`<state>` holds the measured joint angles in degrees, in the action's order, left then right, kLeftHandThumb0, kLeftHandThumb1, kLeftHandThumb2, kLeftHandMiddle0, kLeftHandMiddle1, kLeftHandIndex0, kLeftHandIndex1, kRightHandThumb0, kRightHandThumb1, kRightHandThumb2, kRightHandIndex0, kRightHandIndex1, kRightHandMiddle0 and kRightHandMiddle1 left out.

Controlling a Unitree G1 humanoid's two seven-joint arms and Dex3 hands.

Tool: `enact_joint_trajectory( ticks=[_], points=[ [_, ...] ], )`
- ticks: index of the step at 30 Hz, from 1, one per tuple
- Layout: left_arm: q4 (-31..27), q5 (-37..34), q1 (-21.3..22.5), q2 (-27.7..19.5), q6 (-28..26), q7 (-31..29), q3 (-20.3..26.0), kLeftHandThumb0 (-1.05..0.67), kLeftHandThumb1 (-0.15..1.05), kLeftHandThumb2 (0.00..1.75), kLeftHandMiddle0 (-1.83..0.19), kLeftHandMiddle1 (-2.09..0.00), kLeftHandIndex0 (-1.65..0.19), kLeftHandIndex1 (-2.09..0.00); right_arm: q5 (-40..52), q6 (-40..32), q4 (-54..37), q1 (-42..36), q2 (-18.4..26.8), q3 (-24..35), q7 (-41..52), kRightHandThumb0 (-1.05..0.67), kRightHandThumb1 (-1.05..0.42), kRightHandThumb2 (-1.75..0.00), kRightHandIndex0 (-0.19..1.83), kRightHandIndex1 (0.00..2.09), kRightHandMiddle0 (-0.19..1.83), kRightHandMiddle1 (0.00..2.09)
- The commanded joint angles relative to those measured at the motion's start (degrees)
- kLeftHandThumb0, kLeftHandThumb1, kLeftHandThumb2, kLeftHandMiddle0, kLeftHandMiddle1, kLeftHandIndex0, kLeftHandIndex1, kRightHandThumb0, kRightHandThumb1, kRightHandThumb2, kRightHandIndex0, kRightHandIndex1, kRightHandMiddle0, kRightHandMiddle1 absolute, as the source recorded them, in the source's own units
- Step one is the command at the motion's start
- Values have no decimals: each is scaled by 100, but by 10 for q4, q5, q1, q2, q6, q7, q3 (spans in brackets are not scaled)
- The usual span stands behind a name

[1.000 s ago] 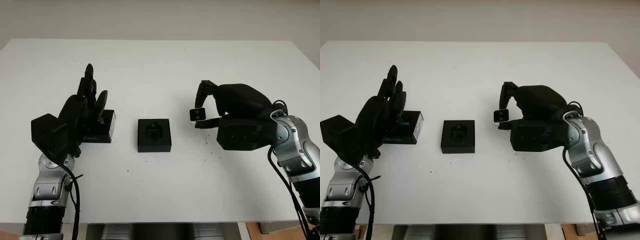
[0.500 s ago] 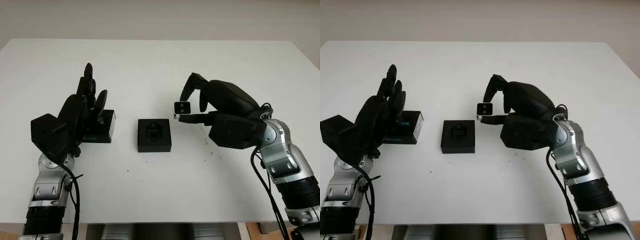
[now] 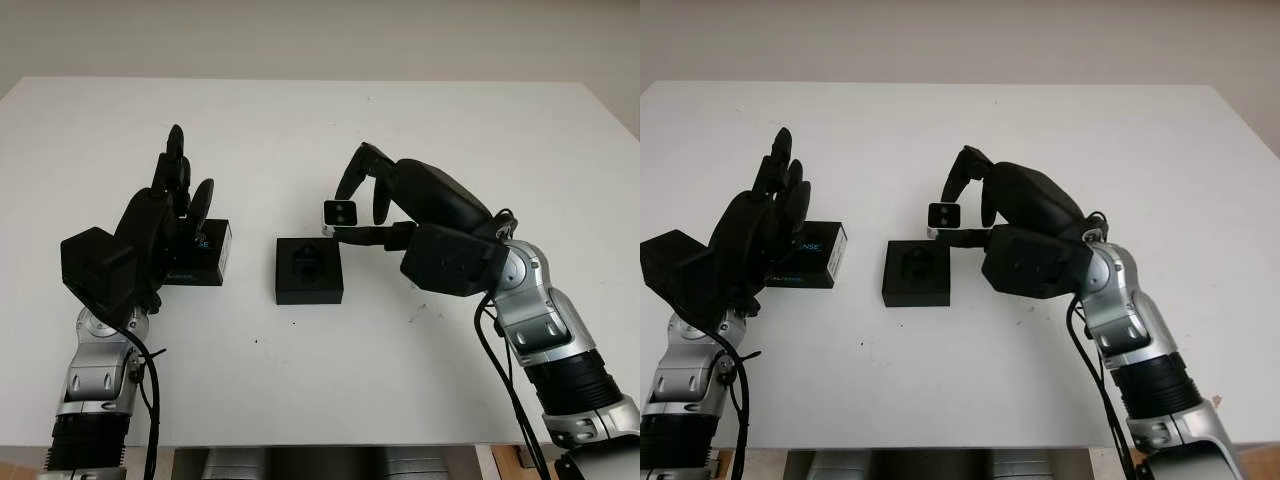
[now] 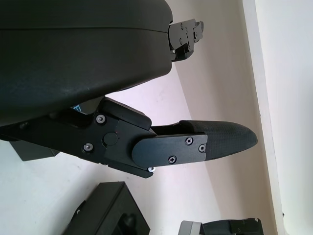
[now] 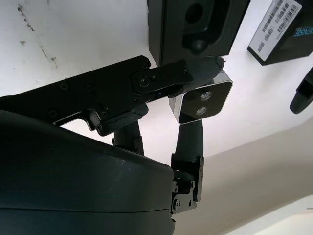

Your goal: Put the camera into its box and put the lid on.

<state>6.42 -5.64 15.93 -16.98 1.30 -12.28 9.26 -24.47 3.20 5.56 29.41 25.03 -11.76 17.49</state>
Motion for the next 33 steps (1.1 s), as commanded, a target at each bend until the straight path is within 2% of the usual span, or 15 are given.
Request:
enact_joint_trajectory(
  ticks=[1,11,18,21,25,28,30,31,33],
  points=[
    [-5,-1,-3,1,9,0,2,-86,105,52,19,0,19,0,-4,8,1,9,-5,-5,-5,-39,-105,-24,23,191,20,185],
    [-10,-1,-6,2,8,4,1,-86,105,52,19,0,19,0,-35,69,39,9,-13,-24,-54,-40,-105,-17,33,194,30,182],
    [-12,0,-10,3,12,8,0,-85,105,52,19,0,19,0,-42,80,50,9,-16,-30,-58,-41,-105,-18,25,206,27,187],
    [-11,0,-10,4,11,8,0,-86,105,52,19,0,19,0,-63,89,56,12,-15,-36,-74,-43,-105,-18,20,205,30,181],
    [-11,-2,-11,5,13,9,1,-87,105,51,19,0,19,0,-70,95,59,13,-17,-36,-84,-45,-105,-18,6,183,33,171],
    [-12,-1,-12,6,12,11,1,-87,105,51,19,0,19,0,-65,108,70,12,-22,-33,-95,-44,-105,-15,-9,180,38,159],
    [-15,-2,-13,7,8,12,1,-87,105,51,19,0,19,0,-66,112,74,12,-23,-34,-103,-44,-105,-14,-14,175,38,161],
    [-16,-1,-13,7,7,12,1,-87,105,51,19,0,19,0,-67,113,74,12,-22,-34,-104,-44,-105,-15,-14,168,37,164],
    [-15,-2,-13,7,9,10,1,-86,105,51,19,0,19,0,-70,110,72,11,-21,-35,-103,-45,-105,-18,-8,134,32,169]
  ],
)
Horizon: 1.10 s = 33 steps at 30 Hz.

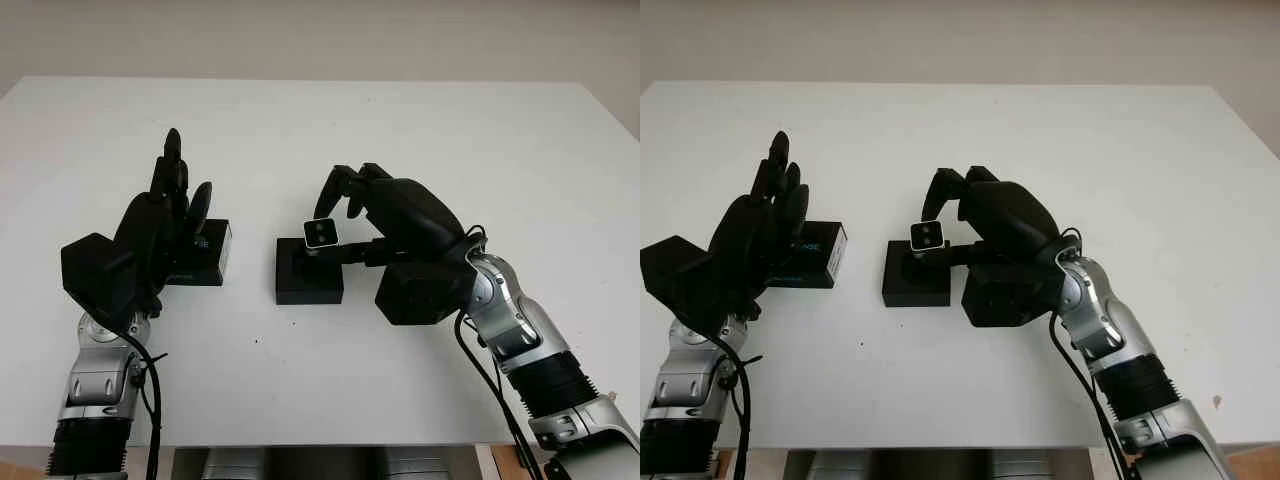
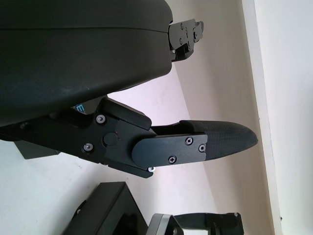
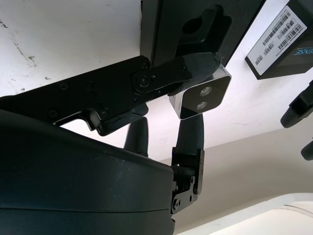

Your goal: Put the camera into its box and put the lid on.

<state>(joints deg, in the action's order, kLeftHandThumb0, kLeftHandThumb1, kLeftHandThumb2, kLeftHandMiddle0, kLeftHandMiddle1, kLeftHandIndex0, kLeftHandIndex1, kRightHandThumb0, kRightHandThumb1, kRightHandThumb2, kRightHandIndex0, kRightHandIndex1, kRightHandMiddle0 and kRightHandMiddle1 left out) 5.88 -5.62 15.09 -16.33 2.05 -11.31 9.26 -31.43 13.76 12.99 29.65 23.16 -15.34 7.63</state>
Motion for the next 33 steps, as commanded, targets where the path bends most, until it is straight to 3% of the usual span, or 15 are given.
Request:
enact_joint_trajectory(
  ticks=[1,4,9,16,33],
  points=[
    [-9,-2,-4,1,3,1,2,-86,105,51,19,0,19,0,-1,4,-3,8,-2,0,-4,-45,-105,-18,-5,120,31,170],
    [-8,0,-4,1,2,2,2,-86,105,50,19,0,19,0,0,8,1,7,-4,0,-8,-46,-105,-20,8,76,30,164],
    [-11,3,-5,2,0,3,1,-86,105,51,19,0,19,0,2,1,4,6,-8,-2,-3,-46,-105,-21,18,42,31,160],
    [-10,-2,-5,4,0,2,3,-87,105,49,19,0,19,0,-1,-10,0,0,-14,-2,-2,-45,-105,-19,22,28,31,163],
    [-5,-2,-7,11,13,7,2,-87,105,50,19,0,19,0,-12,-47,-29,-28,-34,-9,-3,-44,-105,-18,26,18,33,162]
  ],
)
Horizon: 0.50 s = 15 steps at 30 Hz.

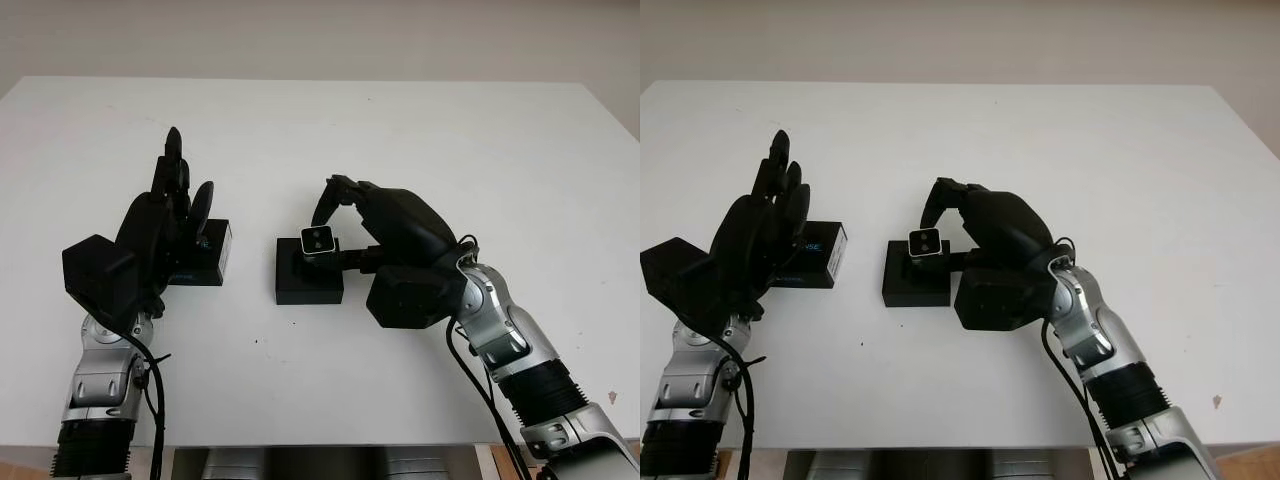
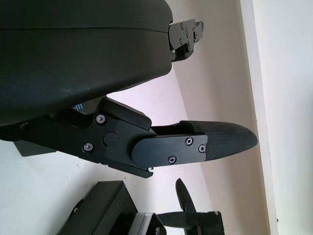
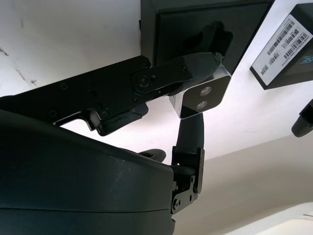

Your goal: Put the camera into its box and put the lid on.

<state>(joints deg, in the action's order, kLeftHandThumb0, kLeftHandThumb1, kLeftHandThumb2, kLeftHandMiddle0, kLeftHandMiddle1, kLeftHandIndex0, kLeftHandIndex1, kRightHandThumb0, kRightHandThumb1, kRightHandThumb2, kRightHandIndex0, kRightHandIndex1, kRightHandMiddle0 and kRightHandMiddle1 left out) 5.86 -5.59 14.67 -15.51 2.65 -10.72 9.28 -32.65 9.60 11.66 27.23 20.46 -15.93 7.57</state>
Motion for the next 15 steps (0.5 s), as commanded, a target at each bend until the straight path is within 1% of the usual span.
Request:
enact_joint_trajectory(
  ticks=[1,6,15],
  points=[
    [-4,-2,-2,2,7,1,1,-87,105,50,19,0,19,0,0,-9,-19,-6,-8,-3,-2,-44,-105,-18,26,18,33,162],
    [-3,0,-2,1,10,0,0,-86,105,51,19,0,19,0,0,-20,-29,-16,-14,-5,-4,-44,-105,-17,27,15,32,166],
    [2,-4,1,5,12,-1,0,-87,105,50,19,0,19,0,-6,-36,-45,-31,-25,-8,-9,-45,-105,-19,28,13,31,163]
  ],
)
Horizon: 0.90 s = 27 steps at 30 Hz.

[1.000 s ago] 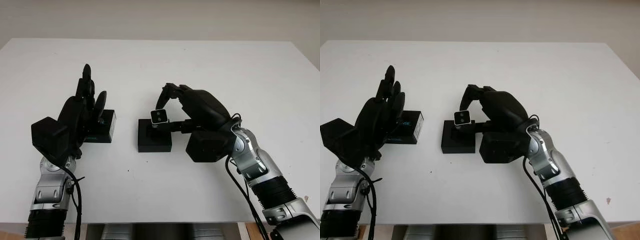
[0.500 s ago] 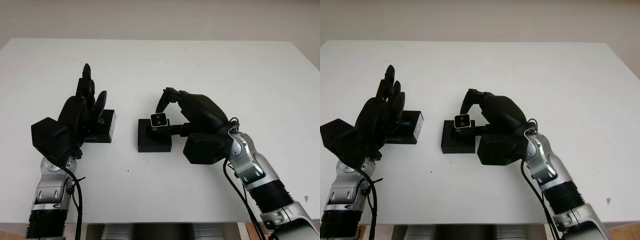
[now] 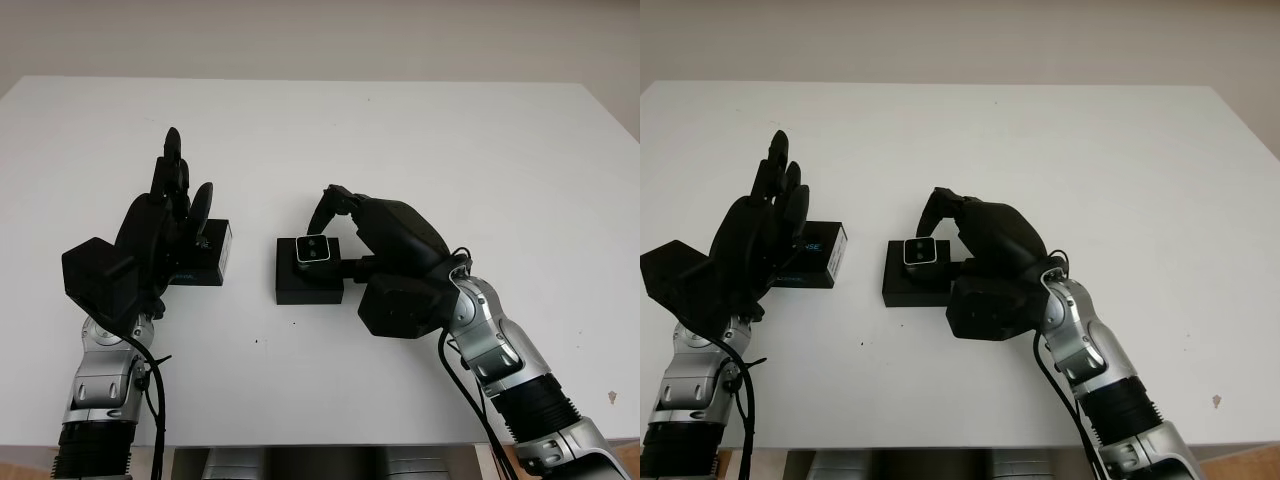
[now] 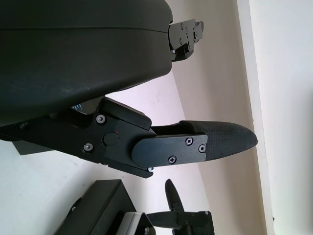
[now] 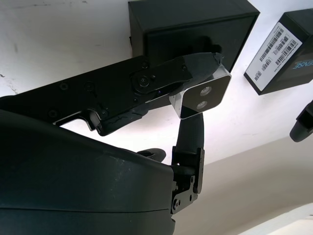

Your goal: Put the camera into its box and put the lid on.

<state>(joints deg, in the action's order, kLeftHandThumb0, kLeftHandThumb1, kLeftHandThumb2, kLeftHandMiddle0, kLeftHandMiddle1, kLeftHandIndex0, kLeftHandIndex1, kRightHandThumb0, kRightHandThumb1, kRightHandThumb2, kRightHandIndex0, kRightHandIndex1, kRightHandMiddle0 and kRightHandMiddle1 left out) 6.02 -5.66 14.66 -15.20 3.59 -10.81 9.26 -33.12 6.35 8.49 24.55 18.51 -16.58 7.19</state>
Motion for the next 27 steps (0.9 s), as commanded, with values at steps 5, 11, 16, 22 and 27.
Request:
enact_joint_trajectory(
  ticks=[5,11,16,22,27],
  points=[
    [3,-3,1,2,8,-1,2,-86,105,49,19,0,19,0,0,-10,-18,-8,-12,-2,-5,-45,-105,-19,29,12,31,164],
    [4,-5,1,2,8,-3,3,-86,105,50,19,0,19,0,-1,-11,-14,-11,-15,-3,-10,-45,-105,-19,30,11,31,163],
    [0,-2,0,1,4,-1,3,-87,105,50,19,0,19,0,-3,-13,-9,-11,-17,-5,-14,-44,-105,-19,30,10,31,163],
    [2,1,0,0,9,1,3,-86,105,51,19,0,19,0,-3,-7,3,-9,-16,-7,-19,-45,-105,-19,30,9,31,163],
    [2,1,-1,1,11,1,3,-87,105,50,19,0,19,0,-5,-5,9,-8,-15,-9,-26,-44,-105,-19,31,9,30,164]
  ],
)
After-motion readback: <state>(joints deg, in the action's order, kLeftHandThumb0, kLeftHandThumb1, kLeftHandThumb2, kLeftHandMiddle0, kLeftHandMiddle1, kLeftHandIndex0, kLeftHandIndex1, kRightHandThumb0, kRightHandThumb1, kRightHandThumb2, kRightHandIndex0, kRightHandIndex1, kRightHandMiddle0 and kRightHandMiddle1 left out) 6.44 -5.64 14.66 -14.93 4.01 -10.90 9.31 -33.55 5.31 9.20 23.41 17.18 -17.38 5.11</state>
